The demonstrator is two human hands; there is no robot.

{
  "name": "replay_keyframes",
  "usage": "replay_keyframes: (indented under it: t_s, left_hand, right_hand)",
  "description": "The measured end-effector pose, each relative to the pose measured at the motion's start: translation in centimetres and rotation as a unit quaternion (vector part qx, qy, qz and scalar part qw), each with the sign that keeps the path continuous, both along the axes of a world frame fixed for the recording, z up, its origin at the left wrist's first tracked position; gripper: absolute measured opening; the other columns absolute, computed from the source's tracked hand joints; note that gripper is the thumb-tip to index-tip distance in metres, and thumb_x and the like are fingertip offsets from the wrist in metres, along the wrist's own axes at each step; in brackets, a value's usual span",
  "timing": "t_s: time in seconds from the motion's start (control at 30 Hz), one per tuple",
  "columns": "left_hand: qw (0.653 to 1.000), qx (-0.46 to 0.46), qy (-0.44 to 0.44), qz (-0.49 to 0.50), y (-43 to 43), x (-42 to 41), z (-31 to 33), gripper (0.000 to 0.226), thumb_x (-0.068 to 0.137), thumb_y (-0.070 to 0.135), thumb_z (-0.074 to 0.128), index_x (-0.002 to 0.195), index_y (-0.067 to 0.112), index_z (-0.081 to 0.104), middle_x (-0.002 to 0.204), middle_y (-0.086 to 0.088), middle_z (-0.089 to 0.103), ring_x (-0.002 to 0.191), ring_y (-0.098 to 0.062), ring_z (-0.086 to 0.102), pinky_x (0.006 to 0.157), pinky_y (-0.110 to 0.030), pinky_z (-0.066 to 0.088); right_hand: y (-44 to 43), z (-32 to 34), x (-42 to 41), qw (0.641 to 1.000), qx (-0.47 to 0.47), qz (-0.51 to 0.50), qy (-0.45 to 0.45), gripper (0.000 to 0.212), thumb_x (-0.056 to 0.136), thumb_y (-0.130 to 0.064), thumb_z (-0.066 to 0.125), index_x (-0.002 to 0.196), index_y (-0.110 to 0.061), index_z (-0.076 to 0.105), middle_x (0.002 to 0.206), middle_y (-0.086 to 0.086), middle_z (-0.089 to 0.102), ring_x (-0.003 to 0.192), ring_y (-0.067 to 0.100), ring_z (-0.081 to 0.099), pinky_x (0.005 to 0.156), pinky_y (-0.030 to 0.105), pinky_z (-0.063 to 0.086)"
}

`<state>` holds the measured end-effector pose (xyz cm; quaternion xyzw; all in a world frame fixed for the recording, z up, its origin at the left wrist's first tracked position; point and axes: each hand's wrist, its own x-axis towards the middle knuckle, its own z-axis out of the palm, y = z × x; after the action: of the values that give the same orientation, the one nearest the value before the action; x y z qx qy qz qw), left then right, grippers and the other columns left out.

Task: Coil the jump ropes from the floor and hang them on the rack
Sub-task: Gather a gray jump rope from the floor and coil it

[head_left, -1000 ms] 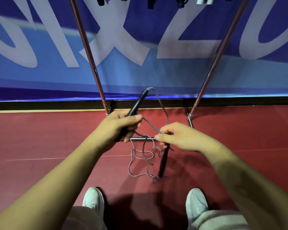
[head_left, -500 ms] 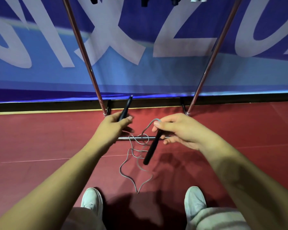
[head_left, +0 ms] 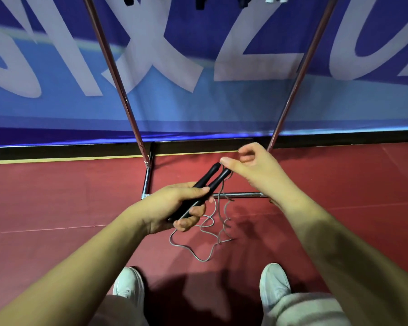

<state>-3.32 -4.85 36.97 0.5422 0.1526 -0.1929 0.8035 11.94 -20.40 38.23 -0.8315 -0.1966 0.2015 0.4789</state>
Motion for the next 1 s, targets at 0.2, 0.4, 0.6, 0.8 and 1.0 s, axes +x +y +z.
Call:
replay_keyframes:
  t_s: [0.2, 0.4, 0.6, 0.8, 1.0]
  left_hand:
    - [0.999, 0.01, -0.015, -0.045, 0.5, -0.1, 0.5, 0.028, 0.091, 0.035, 0.055, 0.1, 0.009, 0.049, 0.061, -0.005, 0.032, 0.034, -0.012, 0.033, 0.037, -0.023, 0.018]
    - [0.999, -0.007, -0.026, -0.026, 0.8, -0.1, 0.0, 0.034, 0.089, 0.024, 0.058, 0.113, 0.001, 0.062, 0.077, -0.014, 0.056, 0.046, -0.015, 0.047, 0.044, -0.025, 0.031]
    - [0.995, 0.092, -0.007, -0.032, 0.4, -0.4, -0.1, 0.018, 0.087, 0.028, 0.066, 0.105, 0.024, 0.064, 0.073, -0.011, 0.055, 0.05, -0.018, 0.046, 0.043, -0.021, 0.033]
    - [0.986, 0.165, -0.008, -0.014, -0.2, -0.3, 0.4, 0.048, 0.077, 0.034, 0.071, 0.101, -0.005, 0.056, 0.056, -0.001, 0.033, 0.045, -0.014, 0.026, 0.04, -0.023, 0.02]
    - [0.994, 0.011, -0.047, 0.099, 0.8, -0.1, 1.3, 0.03, 0.087, 0.008, 0.068, 0.069, 0.015, 0.045, 0.054, -0.001, 0.035, 0.036, -0.006, 0.027, 0.035, -0.017, 0.014]
  right_hand:
    - [-0.3, 1.1, -0.3, 0.973, 0.125, 0.168, 0.1, 0.017, 0.096, -0.02, 0.061, 0.086, -0.012, 0.071, 0.068, 0.0, 0.06, 0.063, 0.01, 0.057, 0.065, 0.022, 0.045]
    - [-0.4, 0.9, 0.6, 0.989, 0.077, 0.125, -0.014, 0.02, 0.092, -0.023, 0.066, 0.073, -0.017, 0.064, 0.05, 0.0, 0.042, 0.048, 0.012, 0.033, 0.05, 0.027, 0.025]
    - [-0.1, -0.2, 0.6, 0.991, 0.048, 0.12, -0.03, 0.022, 0.098, -0.026, 0.055, 0.078, -0.023, 0.048, 0.057, -0.001, 0.042, 0.053, 0.016, 0.037, 0.053, 0.031, 0.029]
    - [0.1, -0.2, 0.2, 0.991, 0.032, 0.127, -0.031, 0.02, 0.1, -0.026, 0.049, 0.081, -0.024, 0.046, 0.06, -0.007, 0.051, 0.055, 0.011, 0.042, 0.057, 0.03, 0.037]
    - [-0.4, 1.0, 0.7, 0.986, 0.053, 0.15, -0.045, 0.021, 0.102, -0.017, 0.048, 0.083, -0.014, 0.056, 0.061, -0.003, 0.051, 0.056, 0.015, 0.054, 0.061, 0.035, 0.046]
